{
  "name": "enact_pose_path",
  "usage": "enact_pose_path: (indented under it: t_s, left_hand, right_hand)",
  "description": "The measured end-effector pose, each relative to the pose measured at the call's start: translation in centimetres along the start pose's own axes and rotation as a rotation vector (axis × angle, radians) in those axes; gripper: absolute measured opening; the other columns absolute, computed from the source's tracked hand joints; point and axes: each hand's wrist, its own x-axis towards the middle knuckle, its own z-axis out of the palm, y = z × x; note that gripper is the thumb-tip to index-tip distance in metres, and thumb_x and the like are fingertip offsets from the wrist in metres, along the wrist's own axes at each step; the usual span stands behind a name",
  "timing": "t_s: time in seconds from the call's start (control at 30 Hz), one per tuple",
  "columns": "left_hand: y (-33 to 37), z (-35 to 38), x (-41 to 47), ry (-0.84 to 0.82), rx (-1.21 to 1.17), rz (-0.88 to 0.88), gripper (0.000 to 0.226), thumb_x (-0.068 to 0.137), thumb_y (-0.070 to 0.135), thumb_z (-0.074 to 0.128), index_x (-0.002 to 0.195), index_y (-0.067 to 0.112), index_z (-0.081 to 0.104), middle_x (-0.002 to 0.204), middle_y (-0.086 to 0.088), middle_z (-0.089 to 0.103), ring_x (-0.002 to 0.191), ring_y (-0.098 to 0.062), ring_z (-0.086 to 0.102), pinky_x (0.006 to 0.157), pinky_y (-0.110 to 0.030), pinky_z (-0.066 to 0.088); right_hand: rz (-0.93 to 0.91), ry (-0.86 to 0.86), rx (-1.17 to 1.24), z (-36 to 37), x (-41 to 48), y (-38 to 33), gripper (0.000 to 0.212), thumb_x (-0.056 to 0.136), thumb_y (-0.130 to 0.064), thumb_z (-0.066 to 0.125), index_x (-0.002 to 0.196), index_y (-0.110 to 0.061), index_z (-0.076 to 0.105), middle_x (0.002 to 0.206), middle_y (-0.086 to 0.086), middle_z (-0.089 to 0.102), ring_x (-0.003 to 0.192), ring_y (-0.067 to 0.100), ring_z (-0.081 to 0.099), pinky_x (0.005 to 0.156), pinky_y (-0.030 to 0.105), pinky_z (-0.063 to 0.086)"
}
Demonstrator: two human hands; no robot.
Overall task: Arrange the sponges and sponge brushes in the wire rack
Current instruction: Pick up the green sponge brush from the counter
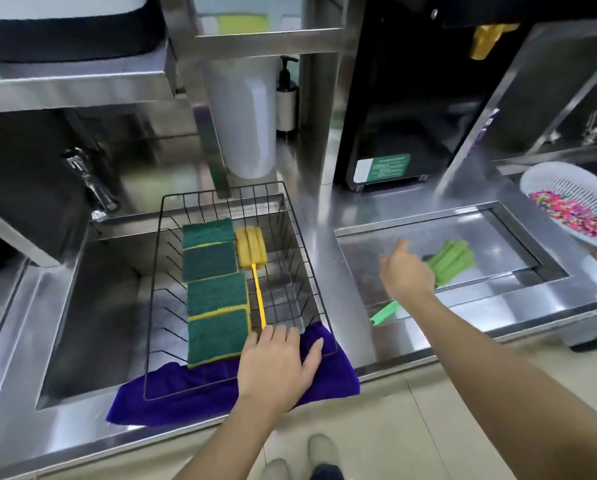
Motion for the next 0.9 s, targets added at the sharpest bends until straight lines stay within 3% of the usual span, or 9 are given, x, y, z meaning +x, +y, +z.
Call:
enact_pose_path:
  t_s: [0.27, 0.4, 0.57, 0.77, 0.9]
  left_hand:
    - [-0.2, 0.9, -0.5, 0.062, 0.001, 0.137, 0.052, 0.094, 0.046, 0.034, 0.067, 0.010, 0.061, 0.061, -0.006, 0.056, 0.057, -0.028, 0.055, 0.052, -0.036, 0.045]
    - [-0.3, 1.0, -0.6, 0.101, 0.007, 0.141, 0.051, 0.094, 0.045, 0.036, 0.065, 0.011, 0.059, 0.060, -0.005, 0.054, 0.056, -0.027, 0.053, 0.052, -0.036, 0.043]
    - [-0.3, 0.6, -0.9, 0.106, 0.010, 0.132, 0.049, 0.094, 0.045, 0.037, 0.066, 0.012, 0.061, 0.061, -0.003, 0.055, 0.055, -0.024, 0.053, 0.051, -0.034, 0.043]
    - [-0.6, 0.5, -0.9, 0.114, 0.003, 0.154, 0.049, 0.092, 0.046, 0.037, 0.067, 0.012, 0.061, 0.062, -0.004, 0.057, 0.056, -0.023, 0.055, 0.051, -0.032, 0.044]
    - [-1.0, 0.6, -1.3, 0.134, 0.014, 0.140, 0.050, 0.093, 0.048, 0.038, 0.067, 0.012, 0.060, 0.061, -0.005, 0.056, 0.055, -0.025, 0.054, 0.050, -0.032, 0.043]
  right_hand:
    - [0.173, -0.119, 0.005, 1.2, -1.0, 4.4, 0.057, 0.093, -0.027, 0.041, 0.140, 0.001, 0.022, 0.126, 0.023, 0.059, 0.117, 0.038, 0.057, 0.095, 0.043, 0.043]
    - [0.244, -0.136, 0.094, 1.5, -1.0, 4.5, 0.054, 0.092, -0.023, 0.044, 0.135, 0.001, 0.024, 0.126, 0.025, 0.059, 0.118, 0.039, 0.055, 0.099, 0.041, 0.038]
    - [0.346, -0.034, 0.207, 2.4, -0.4, 4.8, 0.065, 0.089, -0.013, 0.051, 0.138, 0.007, 0.015, 0.125, 0.025, 0.059, 0.116, 0.040, 0.056, 0.098, 0.044, 0.039]
    - [0.371, 0.147, 0.602, 0.4, 0.1, 4.0, 0.043, 0.088, -0.001, 0.048, 0.127, 0.004, 0.031, 0.119, 0.033, 0.057, 0.110, 0.047, 0.055, 0.091, 0.046, 0.042]
    - [0.320, 0.255, 0.780, -1.8, 0.2, 1.8, 0.041, 0.091, -0.002, 0.046, 0.130, 0.003, 0.035, 0.124, 0.027, 0.056, 0.114, 0.041, 0.053, 0.092, 0.040, 0.040]
